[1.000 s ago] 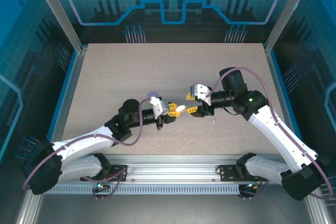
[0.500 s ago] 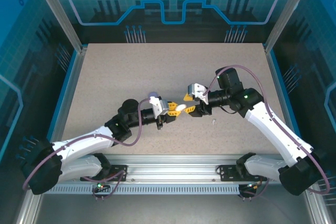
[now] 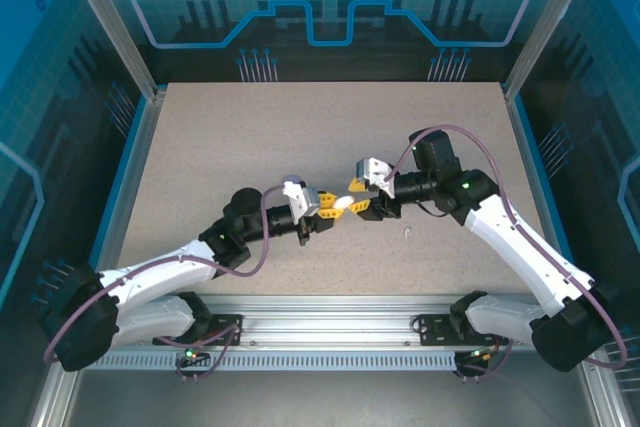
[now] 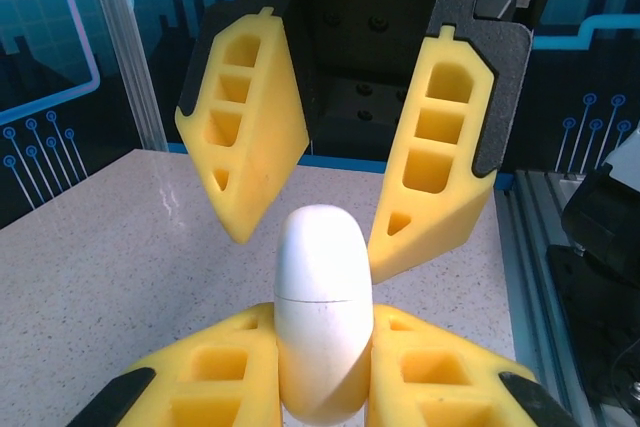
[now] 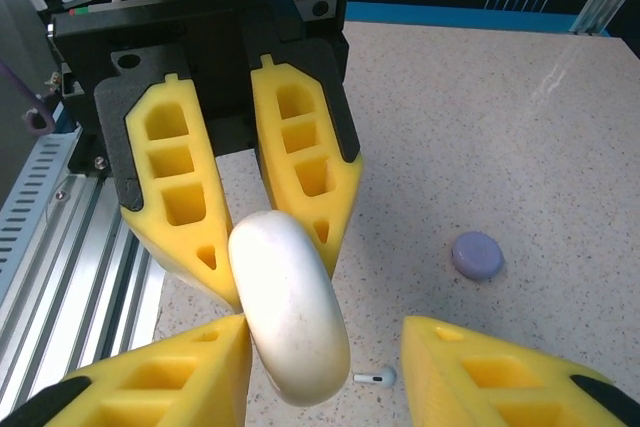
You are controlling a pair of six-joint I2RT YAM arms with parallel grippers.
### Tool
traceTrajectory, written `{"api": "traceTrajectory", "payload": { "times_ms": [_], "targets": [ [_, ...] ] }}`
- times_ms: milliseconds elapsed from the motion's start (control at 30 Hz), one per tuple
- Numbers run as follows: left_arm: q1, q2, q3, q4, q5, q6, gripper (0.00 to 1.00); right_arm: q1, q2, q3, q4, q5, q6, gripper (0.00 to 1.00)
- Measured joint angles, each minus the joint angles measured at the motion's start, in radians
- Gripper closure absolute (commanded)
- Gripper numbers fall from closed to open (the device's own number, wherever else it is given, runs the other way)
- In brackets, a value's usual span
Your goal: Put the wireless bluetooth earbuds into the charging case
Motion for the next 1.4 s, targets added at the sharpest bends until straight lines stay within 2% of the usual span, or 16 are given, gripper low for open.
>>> {"api": "traceTrajectory", "payload": {
  "times_ms": [567,900,1033,1400],
  "targets": [
    [-0.002,0.000,0.000,0.004,0.007,-0.001,0.82,-0.052,-0.037,-0.021,0.141,0.061,0.096,0.57],
    [-0.002,-0.007,-0.011,0.008,-0.011,-0.001,0.83,-0.060,-0.060,-0.036,0.155,0.086,0.134,0.55],
    [0.010,-0.035,-0.033,0.004,-0.058,-0.009,0.84,-0.064,-0.098,-0.039,0.154,0.116,0.210,0.56],
    [0.158,-0.183,-0.082,-0.045,-0.121,-0.112,0.84,-0.056,-0.115,-0.045,0.062,0.306,0.551,0.57]
  ]
}}
